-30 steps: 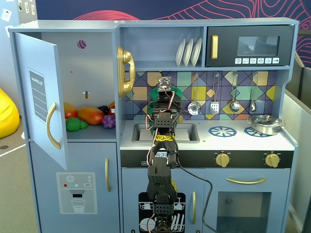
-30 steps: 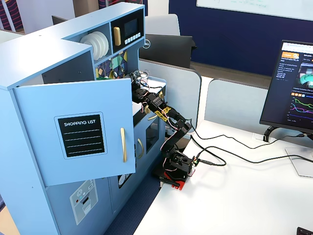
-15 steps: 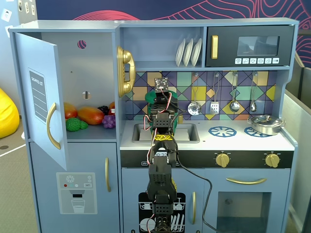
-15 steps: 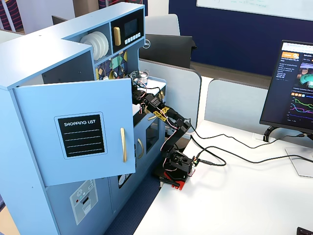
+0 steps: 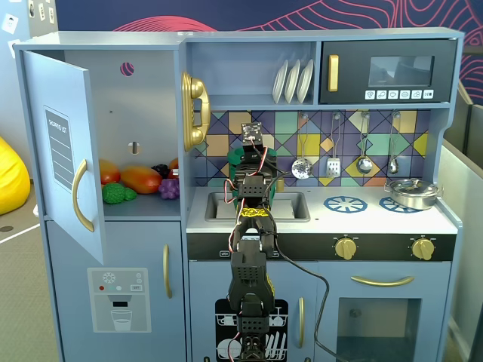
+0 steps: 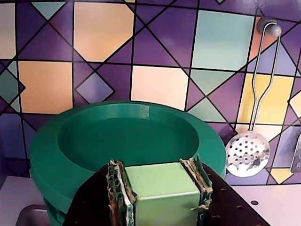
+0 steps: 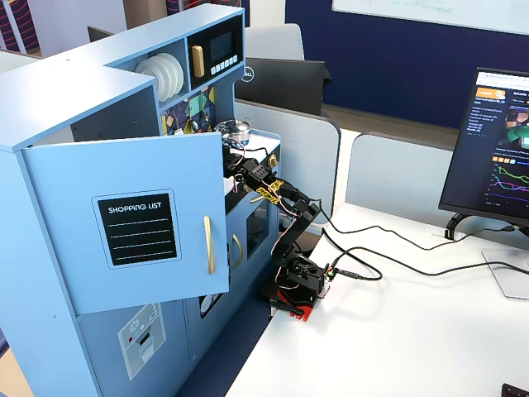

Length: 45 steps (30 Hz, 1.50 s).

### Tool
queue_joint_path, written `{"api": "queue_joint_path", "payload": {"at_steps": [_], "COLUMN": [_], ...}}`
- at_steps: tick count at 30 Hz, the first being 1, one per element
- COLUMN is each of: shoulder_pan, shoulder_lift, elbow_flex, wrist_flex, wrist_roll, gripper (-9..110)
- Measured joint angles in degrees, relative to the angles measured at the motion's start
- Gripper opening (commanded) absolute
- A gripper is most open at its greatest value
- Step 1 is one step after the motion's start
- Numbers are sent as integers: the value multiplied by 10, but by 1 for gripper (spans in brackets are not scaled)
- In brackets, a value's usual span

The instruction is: Pick up the lid from the counter and put it on the green recipient

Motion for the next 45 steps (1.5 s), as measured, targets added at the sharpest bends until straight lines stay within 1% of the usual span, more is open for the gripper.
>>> {"api": "queue_joint_path", "payload": {"at_steps": [22, 23, 24, 26, 30, 33, 37, 45], "shoulder_pan": [0, 0, 0, 0, 1, 1, 1, -1], "shoulder_lift": [5, 5, 7, 9, 9, 8, 21, 109], "elbow_flex": [47, 48, 50, 54, 58, 58, 58, 95], "wrist_flex": [-4, -4, -7, -17, -25, -35, -40, -6], "wrist_roll": [-12, -12, -12, -11, 2, 3, 3, -4], "gripper": [0, 3, 10, 20, 35, 39, 41, 41]}}
